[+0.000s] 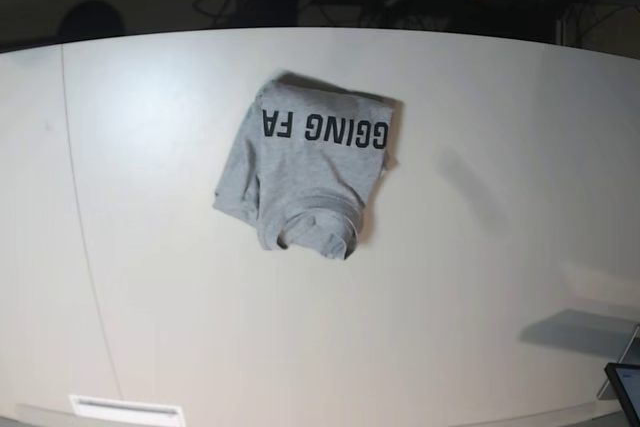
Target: Fold the T-shirt properly
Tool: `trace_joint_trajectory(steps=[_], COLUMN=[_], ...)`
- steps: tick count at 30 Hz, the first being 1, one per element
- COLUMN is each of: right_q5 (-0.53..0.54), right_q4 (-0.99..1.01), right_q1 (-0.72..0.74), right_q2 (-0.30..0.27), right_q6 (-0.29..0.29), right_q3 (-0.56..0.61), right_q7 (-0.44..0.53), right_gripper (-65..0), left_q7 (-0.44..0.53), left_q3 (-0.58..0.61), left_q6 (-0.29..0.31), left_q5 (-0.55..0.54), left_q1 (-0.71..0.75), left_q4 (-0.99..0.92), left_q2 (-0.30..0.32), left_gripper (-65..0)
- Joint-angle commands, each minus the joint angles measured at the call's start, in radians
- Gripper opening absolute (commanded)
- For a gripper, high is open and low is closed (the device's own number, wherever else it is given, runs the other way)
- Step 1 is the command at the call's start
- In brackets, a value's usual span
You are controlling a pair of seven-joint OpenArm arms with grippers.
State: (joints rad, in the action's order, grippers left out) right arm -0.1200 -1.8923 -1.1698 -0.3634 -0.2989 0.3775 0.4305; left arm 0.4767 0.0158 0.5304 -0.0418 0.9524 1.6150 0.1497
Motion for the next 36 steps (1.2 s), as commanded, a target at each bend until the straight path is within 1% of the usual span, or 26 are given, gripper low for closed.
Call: trace_joint_trajectory(steps=[1,4,6,8,10,11,13,15,16,17,19,23,24,26,27,29,30,31,34,36], right_q5=[-0.004,-0.004,-0.002,0.006,0.075,0.138,0.309,0.483,0.555,0.603,0.641,0.638,0.638,0.638,0.644,0.645,0.647,0.647,0.645,0.642], right_q4=[0.006,0.081,0.152,0.230,0.310,0.351,0.460,0.580,0.656,0.752,0.956,1.474,1.572,1.680,1.709,1.741,1.747,1.747,1.749,1.749], right_q1=[-0.022,-0.015,0.023,0.077,0.144,0.187,0.279,0.370,0.420,0.482,0.597,0.854,0.899,0.959,0.985,1.022,1.032,1.043,1.077,1.092], right_q2=[-0.006,-0.003,0.005,0.013,0.017,0.017,0.017,0.017,0.017,0.017,0.034,0.159,0.182,0.201,0.206,0.208,0.208,0.208,0.208,0.208], right_q6=[-0.003,-0.001,-0.001,-0.001,-0.001,-0.001,0.000,0.000,0.000,0.000,0.000,0.007,0.036,0.114,0.160,0.237,0.258,0.271,0.271,0.271], right_q3=[0.002,0.005,0.016,0.062,0.105,0.127,0.168,0.202,0.222,0.251,0.311,0.389,0.398,0.397,0.395,0.392,0.383,0.361,0.257,0.212], right_q7=[0.017,-0.072,-0.163,-0.264,-0.351,-0.393,-0.442,-0.451,-0.453,-0.453,-0.453,-0.433,-0.405,-0.364,-0.361,-0.367,-0.367,-0.367,-0.382,-0.401], right_gripper=[-62.1,-62.1,-62.1,-62.1,-62.1,-62.1,-62.1,-62.1,-62.1,-62.1,-62.1,-61.7,-61.5,-61.4,-61.4,-61.4,-61.2,-61.2,-61.2,-61.1], left_q7=[0.029,0.029,0.029,0.027,0.021,0.020,0.020,0.018,0.018,0.018,0.018,0.017,0.012,-0.048,-0.100,-0.198,-0.243,-0.290,-0.421,-0.493], left_q3=[0.006,0.029,0.039,0.056,0.060,0.071,0.092,0.095,0.095,0.095,0.095,0.094,0.094,0.094,0.094,0.094,0.094,0.094,0.088,0.083], left_q6=[0.004,0.004,0.004,0.004,0.004,0.004,0.004,0.004,0.004,0.004,0.004,0.004,0.004,0.004,0.004,0.004,0.004,0.003,0.001,-0.033], left_q5=[-0.008,-0.008,-0.008,-0.008,-0.008,-0.008,-0.008,-0.008,-0.008,-0.008,-0.008,-0.010,-0.010,-0.010,-0.010,-0.010,-0.010,-0.010,-0.016,-0.019], left_q1=[0.021,0.021,0.014,-0.009,-0.033,-0.051,-0.098,-0.146,-0.178,-0.209,-0.276,-0.468,-0.530,-0.631,-0.688,-0.764,-0.786,-0.801,-0.846,-0.870], left_q4=[-0.002,-0.058,-0.112,-0.172,-0.239,-0.284,-0.382,-0.488,-0.551,-0.618,-0.749,-1.103,-1.203,-1.370,-1.444,-1.516,-1.521,-1.516,-1.501,-1.499], left_q2=[0.004,0.004,0.004,0.004,0.004,0.004,0.004,0.004,0.001,0.000,-0.002,-0.017,-0.020,-0.023,-0.025,-0.035,-0.035,-0.035,-0.037,-0.048], left_gripper=[-65.0,-65.0,-65.0,-65.0,-65.0,-65.0,-65.0,-65.0,-65.0,-65.0,-65.0,-65.0,-65.0,-65.0,-65.0,-65.0,-65.0,-65.0,-65.0,-65.0])
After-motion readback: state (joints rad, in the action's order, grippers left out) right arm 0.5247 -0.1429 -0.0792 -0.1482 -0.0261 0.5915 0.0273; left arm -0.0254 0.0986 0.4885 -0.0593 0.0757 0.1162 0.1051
